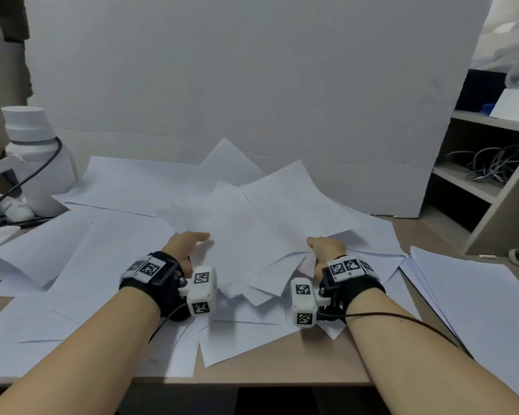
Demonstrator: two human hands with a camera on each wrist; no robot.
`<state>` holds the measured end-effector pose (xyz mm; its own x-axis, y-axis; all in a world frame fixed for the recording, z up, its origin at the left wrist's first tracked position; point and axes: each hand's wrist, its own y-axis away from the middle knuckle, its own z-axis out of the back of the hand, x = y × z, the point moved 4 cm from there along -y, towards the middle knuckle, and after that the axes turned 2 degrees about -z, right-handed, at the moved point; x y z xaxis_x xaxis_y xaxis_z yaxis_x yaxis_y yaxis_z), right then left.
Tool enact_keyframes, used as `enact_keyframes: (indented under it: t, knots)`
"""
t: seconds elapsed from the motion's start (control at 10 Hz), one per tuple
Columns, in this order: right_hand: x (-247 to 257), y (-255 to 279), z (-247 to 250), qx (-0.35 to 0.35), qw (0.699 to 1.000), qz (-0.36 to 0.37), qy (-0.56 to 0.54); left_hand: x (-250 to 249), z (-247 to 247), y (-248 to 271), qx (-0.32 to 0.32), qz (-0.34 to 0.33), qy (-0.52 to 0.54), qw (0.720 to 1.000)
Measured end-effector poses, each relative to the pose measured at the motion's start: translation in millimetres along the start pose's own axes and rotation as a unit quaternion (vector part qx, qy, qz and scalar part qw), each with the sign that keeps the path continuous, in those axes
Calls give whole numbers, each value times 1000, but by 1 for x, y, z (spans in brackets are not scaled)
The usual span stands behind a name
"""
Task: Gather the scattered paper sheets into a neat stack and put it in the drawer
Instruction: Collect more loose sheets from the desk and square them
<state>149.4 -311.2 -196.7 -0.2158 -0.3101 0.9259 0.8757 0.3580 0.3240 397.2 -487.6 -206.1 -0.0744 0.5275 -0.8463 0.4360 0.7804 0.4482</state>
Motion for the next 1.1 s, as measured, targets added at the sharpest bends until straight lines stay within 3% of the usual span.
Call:
enact_keyframes:
  t: [0.1, 0.2, 0.4, 0.6, 0.8, 0.9, 1.0, 1.1]
  knots:
    - [-4, -2, -11, 61, 998, -5, 7, 1, 3, -4, 6, -8, -78, 997]
    - [0, -4, -5, 83, 995, -25, -43, -2, 12, -2, 6, -24, -76, 997]
    - [8, -21, 34, 22, 995, -21, -97, -14, 33, 11, 29, -88, -70, 993]
    - [11, -28, 27, 18, 999, -18, -42, -15, 38, 10, 23, -73, -39, 996]
    - [12, 1, 0, 138, 988, 39, -59, -8, 26, 9, 21, -10, -44, 999]
    - [13, 21, -13, 177, 979, 52, -87, -5, 11, 14, 56, 4, -46, 997]
    - [13, 40, -28, 236, 968, 55, -64, -4, 1, 18, 60, 7, -49, 997]
    - [10, 52, -41, 310, 950, 28, -31, -2, 0, 16, 24, 9, -71, 997]
